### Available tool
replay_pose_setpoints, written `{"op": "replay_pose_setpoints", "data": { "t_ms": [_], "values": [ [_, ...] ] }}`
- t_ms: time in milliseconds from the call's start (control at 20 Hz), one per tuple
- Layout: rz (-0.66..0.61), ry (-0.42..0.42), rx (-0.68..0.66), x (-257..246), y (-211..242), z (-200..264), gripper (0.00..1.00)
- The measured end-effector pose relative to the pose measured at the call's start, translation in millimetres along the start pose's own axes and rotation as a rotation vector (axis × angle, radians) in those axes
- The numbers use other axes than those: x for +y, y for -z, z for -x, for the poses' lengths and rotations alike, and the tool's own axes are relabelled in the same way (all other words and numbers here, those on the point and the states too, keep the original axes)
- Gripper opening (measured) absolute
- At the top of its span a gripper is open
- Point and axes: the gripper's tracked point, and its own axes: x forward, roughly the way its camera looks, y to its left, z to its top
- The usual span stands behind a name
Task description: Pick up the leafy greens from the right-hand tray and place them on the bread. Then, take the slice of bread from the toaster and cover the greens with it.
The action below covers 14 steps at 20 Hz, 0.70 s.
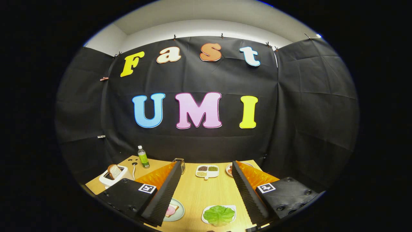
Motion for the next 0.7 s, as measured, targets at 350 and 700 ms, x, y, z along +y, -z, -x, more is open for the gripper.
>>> {"op": "replay_pose_setpoints", "data": {
  "t_ms": [350, 700],
  "values": [
    [-0.011, 0.001, 0.015, -8.2, 5.5, 1.6, 0.97],
    [-0.013, -0.003, 0.071, -16.0, 28.0, -1.3, 0.97]
  ]
}}
